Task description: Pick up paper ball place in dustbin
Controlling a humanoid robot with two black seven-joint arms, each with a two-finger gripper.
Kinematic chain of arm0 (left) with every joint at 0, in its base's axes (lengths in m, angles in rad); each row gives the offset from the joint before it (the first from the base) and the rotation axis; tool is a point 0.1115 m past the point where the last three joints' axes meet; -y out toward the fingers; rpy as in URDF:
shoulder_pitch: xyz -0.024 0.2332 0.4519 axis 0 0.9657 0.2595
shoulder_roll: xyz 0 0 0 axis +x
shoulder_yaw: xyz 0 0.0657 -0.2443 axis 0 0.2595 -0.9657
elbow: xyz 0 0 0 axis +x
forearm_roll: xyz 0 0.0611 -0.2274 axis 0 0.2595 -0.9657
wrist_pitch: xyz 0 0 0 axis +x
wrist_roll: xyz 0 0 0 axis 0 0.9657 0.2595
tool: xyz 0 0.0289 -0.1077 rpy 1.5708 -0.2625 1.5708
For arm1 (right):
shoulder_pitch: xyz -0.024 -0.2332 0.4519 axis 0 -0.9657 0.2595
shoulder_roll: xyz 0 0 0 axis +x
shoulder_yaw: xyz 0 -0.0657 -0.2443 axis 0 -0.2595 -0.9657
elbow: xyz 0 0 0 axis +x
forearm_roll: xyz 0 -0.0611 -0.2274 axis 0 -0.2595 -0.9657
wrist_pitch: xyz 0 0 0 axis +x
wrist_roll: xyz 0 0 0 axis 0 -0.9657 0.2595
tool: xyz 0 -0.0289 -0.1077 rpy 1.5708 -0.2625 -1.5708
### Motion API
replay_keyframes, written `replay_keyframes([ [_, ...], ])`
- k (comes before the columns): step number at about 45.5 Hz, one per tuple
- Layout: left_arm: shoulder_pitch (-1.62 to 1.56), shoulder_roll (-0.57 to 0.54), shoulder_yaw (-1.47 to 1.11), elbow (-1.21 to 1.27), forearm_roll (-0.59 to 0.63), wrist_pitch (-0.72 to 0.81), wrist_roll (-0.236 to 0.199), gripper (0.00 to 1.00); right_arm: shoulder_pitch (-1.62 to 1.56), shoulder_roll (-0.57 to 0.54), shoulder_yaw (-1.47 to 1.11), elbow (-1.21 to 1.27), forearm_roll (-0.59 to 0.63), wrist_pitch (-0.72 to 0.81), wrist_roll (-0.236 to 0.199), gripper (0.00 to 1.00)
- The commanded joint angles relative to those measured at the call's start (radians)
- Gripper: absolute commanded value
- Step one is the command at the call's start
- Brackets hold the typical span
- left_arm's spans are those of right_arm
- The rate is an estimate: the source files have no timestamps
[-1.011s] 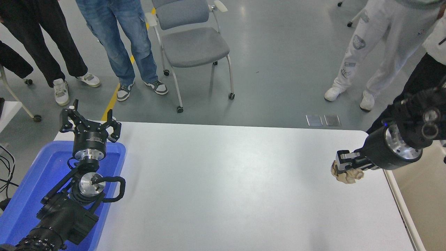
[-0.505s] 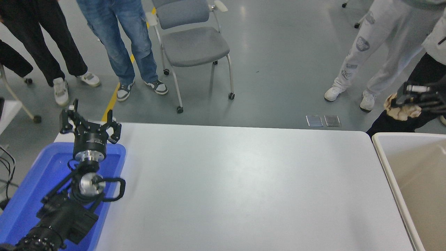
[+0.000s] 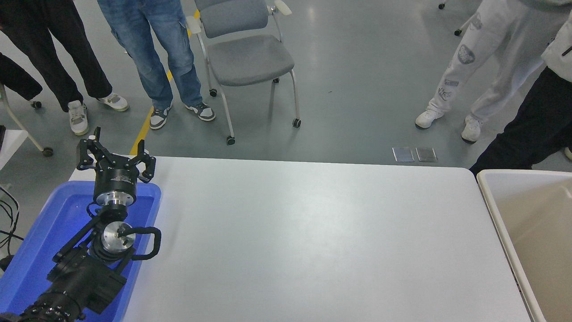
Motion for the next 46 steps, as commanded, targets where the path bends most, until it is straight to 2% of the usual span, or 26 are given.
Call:
replay_keyframes([
  [1,0.0,0.0,0.001,0.0,0.0,0.0,0.0,0.99,-0.43,0.206,0.349,-0.453,0.118,-0.025,-0.001,0.0],
  [9,0.0,0.0,-0.001,0.0,0.0,0.0,0.0,0.99,-0.608,0.319,0.572,-0.604,0.103,0.026,-0.008,0.0],
  [28,0.0,0.0,-0.001,0.0,0.0,0.0,0.0,0.99,-0.863,0.412,0.745,-0.613,0.118,0.03,-0.011,0.0],
  [40,0.0,0.0,-0.001,0.0,0.0,0.0,0.0,0.99,-0.918,0.449,0.794,-0.613,0.121,0.021,-0.011,0.0],
  [42,0.0,0.0,-0.001,0.0,0.0,0.0,0.0,0.99,-0.918,0.451,0.802,-0.613,0.121,0.018,-0.011,0.19],
  [46,0.0,0.0,0.001,0.0,0.0,0.0,0.0,0.99,-0.923,0.454,0.83,-0.614,0.121,0.015,-0.01,0.78],
])
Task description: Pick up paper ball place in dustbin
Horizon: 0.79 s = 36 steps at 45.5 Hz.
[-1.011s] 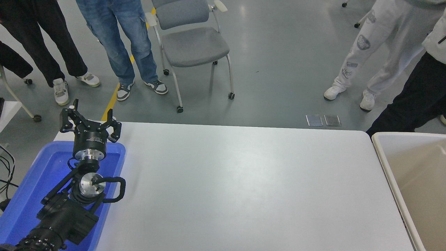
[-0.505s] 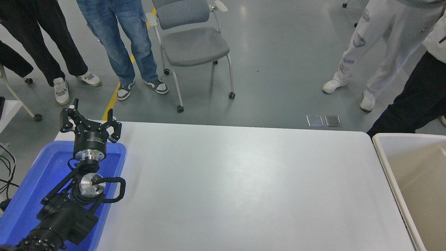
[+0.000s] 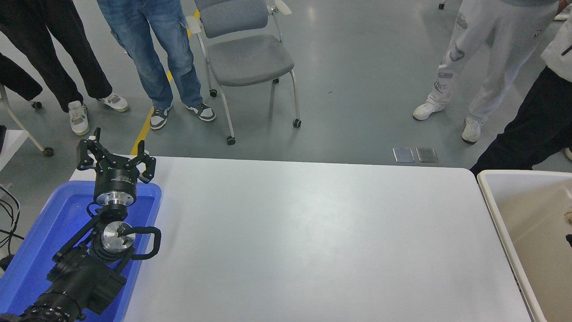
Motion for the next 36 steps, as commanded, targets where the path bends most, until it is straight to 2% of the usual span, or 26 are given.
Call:
replay_keyframes([
  [1,0.0,0.0,0.001,0.0,0.0,0.0,0.0,0.99,-0.046,0.026,0.072,-0.008,0.003,-0.007,0.001,1.0],
  [28,0.0,0.0,-0.001,0.0,0.0,0.0,0.0,0.99,0.083,-0.014,0.089,0.004,0.003,0.006,0.01,1.0],
  [36,0.0,0.0,-0.001,0.0,0.0,0.0,0.0,0.99,0.167,-0.052,0.09,0.121,0.003,0.01,0.012,1.0],
])
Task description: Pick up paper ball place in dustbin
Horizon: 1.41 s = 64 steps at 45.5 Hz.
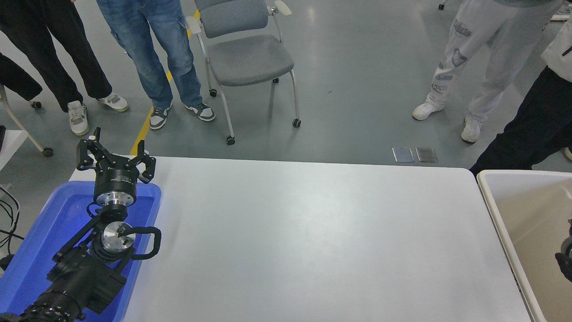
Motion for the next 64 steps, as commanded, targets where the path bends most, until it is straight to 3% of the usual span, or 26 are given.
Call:
replay_keyframes([
  [1,0.0,0.0,0.0,0.0,0.0,0.0,0.0,0.99,0.106,-0.041,0.004,0.126,0.0,0.005,0.002,1.0],
  [6,0.0,0.0,0.0,0.0,0.0,0.0,0.0,0.99,0.141,-0.067,0.059,0.254,0.0,0.005,0.005,1.0],
  [13,0.0,0.0,0.0,0.0,0.0,0.0,0.0,0.99,0.138,-0.103,0.332,0.48,-0.001,0.007,0.004,1.0],
  [24,0.0,0.0,0.0,0.0,0.0,0.0,0.0,0.99,0.088,-0.052,0.513,0.704,-0.006,0.054,0.005,1.0],
  [29,0.0,0.0,0.0,0.0,0.0,0.0,0.0,0.99,0.048,0.006,0.529,0.73,0.002,0.123,0.007,1.0],
  [36,0.0,0.0,0.0,0.0,0.0,0.0,0.0,0.99,-0.035,0.101,0.633,0.733,0.003,0.199,0.055,1.0],
  [45,0.0,0.0,0.0,0.0,0.0,0.0,0.0,0.99,-0.1,0.161,0.762,0.732,0.003,0.274,0.059,1.0],
  [64,0.0,0.0,-0.001,0.0,0.0,0.0,0.0,0.99,-0.121,0.183,0.825,0.73,0.003,0.285,0.059,1.0],
])
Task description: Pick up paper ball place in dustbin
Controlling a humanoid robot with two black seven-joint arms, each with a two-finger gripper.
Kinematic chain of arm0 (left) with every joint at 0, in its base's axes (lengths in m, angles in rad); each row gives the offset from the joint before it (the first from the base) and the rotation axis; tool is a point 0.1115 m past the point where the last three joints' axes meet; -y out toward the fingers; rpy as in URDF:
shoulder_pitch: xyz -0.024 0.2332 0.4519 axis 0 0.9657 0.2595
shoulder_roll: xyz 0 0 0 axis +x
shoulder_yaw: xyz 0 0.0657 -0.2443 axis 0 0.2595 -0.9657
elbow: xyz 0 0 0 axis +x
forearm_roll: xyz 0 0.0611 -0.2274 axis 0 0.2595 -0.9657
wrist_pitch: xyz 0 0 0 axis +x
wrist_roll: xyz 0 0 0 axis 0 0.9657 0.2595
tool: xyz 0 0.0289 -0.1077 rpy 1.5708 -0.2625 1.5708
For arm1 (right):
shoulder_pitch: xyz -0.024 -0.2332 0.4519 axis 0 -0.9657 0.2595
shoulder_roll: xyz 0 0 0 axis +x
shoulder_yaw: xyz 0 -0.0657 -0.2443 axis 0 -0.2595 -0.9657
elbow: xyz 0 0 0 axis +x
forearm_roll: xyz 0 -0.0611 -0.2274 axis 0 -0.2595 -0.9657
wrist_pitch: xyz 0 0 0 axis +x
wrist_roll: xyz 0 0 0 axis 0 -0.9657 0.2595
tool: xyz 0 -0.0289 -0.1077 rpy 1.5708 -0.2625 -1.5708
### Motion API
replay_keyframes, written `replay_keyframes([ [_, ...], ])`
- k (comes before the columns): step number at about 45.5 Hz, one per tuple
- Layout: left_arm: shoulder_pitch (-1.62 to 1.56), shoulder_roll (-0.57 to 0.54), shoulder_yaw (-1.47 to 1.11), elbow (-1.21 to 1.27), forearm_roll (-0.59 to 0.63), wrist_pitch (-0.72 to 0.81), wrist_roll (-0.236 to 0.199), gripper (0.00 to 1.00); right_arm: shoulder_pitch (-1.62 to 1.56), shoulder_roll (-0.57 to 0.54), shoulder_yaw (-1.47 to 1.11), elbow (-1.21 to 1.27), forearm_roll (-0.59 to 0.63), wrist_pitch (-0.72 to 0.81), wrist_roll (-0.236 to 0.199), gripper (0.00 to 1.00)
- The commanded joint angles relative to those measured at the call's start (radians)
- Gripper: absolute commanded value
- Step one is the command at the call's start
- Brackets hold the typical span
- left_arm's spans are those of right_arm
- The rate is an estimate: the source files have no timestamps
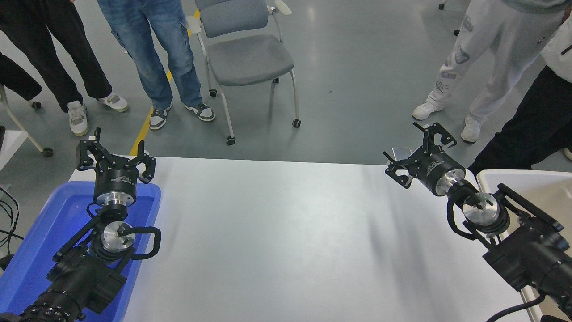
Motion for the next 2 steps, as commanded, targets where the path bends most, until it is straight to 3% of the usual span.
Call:
replay_keyframes([
  [1,0.0,0.0,0.0,0.0,0.0,0.0,0.0,0.99,-0.017,0.016,0.034,0.002,0.0,0.015,0.002,1.0],
  [2,0.0,0.0,0.0,0.0,0.0,0.0,0.0,0.99,-0.019,0.018,0.034,0.002,0.0,0.015,0.002,1.0],
])
